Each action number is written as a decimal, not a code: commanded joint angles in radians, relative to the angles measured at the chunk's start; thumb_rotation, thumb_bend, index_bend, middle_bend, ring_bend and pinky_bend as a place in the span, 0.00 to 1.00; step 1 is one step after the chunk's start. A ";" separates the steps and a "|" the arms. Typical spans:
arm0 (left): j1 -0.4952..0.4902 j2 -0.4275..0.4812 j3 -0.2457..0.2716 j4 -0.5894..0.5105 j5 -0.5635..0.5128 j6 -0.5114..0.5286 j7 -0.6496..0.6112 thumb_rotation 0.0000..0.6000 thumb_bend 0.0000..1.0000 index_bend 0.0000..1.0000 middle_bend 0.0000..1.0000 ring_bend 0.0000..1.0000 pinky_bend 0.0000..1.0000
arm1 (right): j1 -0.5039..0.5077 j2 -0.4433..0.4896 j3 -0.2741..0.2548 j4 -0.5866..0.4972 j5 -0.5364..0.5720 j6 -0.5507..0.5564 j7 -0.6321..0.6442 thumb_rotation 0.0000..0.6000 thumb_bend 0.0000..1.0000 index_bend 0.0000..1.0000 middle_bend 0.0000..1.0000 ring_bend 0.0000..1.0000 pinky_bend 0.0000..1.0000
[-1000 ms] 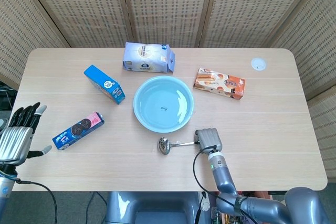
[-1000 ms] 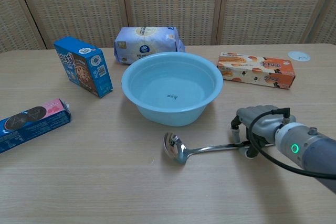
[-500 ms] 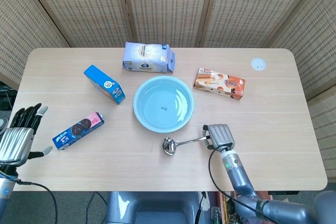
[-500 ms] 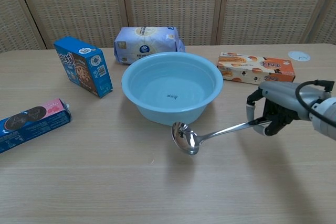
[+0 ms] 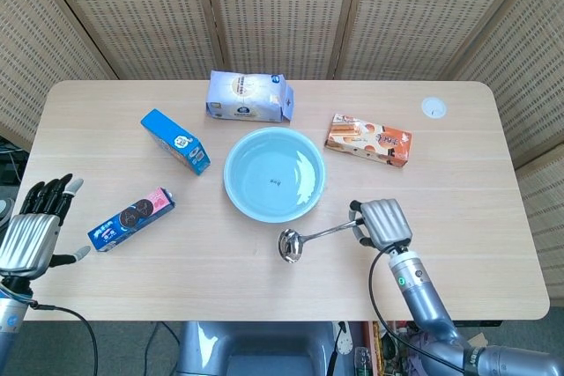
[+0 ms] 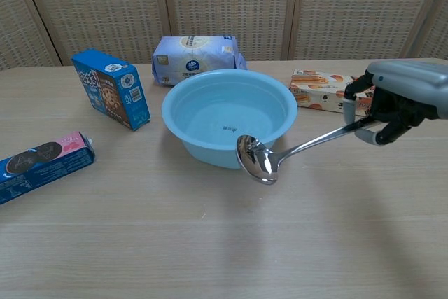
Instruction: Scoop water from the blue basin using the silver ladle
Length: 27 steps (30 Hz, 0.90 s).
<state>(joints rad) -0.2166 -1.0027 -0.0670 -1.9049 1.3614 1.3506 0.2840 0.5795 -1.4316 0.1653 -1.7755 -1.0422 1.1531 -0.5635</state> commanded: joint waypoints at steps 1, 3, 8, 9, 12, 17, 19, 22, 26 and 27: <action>-0.003 0.001 -0.002 0.003 -0.006 -0.004 -0.002 1.00 0.00 0.00 0.00 0.00 0.00 | 0.036 0.021 0.036 -0.030 0.030 0.005 -0.062 1.00 0.75 0.73 1.00 1.00 1.00; -0.005 0.001 -0.004 0.007 -0.012 -0.008 -0.004 1.00 0.00 0.00 0.00 0.00 0.00 | 0.063 0.023 0.059 -0.031 0.060 0.004 -0.112 1.00 0.75 0.73 1.00 1.00 1.00; -0.011 -0.001 -0.008 0.013 -0.023 -0.017 -0.006 1.00 0.00 0.00 0.00 0.00 0.00 | 0.141 0.021 0.126 -0.008 0.159 0.005 -0.236 1.00 0.75 0.73 1.00 1.00 1.00; -0.013 -0.002 -0.010 0.015 -0.029 -0.021 -0.006 1.00 0.00 0.00 0.00 0.00 0.00 | 0.172 0.016 0.152 0.001 0.212 0.007 -0.281 1.00 0.75 0.73 1.00 1.00 1.00; -0.017 -0.003 -0.014 0.018 -0.042 -0.028 -0.007 1.00 0.00 0.00 0.00 0.00 0.00 | 0.231 0.007 0.198 0.027 0.301 0.018 -0.361 1.00 0.75 0.73 1.00 1.00 1.00; -0.034 -0.009 -0.023 0.029 -0.081 -0.057 0.000 1.00 0.00 0.00 0.00 0.00 0.00 | 0.372 -0.036 0.271 0.121 0.458 0.062 -0.524 1.00 0.75 0.73 1.00 1.00 1.00; -0.041 -0.013 -0.026 0.033 -0.090 -0.064 0.012 1.00 0.00 0.00 0.00 0.00 0.00 | 0.420 -0.064 0.285 0.178 0.493 0.074 -0.566 1.00 0.75 0.73 1.00 1.00 1.00; -0.043 -0.016 -0.024 0.029 -0.093 -0.066 0.016 1.00 0.00 0.00 0.00 0.00 0.00 | 0.475 -0.106 0.287 0.269 0.521 0.085 -0.612 1.00 0.75 0.73 1.00 1.00 1.00; -0.046 -0.015 -0.026 0.034 -0.106 -0.073 0.008 1.00 0.00 0.00 0.00 0.00 0.00 | 0.537 -0.180 0.252 0.413 0.530 0.076 -0.661 1.00 0.75 0.73 1.00 1.00 1.00; -0.049 -0.014 -0.028 0.038 -0.114 -0.080 0.005 1.00 0.00 0.00 0.00 0.00 0.00 | 0.547 -0.204 0.239 0.446 0.528 0.069 -0.665 1.00 0.75 0.73 1.00 1.00 1.00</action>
<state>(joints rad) -0.2628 -1.0182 -0.0924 -1.8709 1.2555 1.2773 0.2932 1.0804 -1.5712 0.4278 -1.4167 -0.5301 1.2266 -1.1873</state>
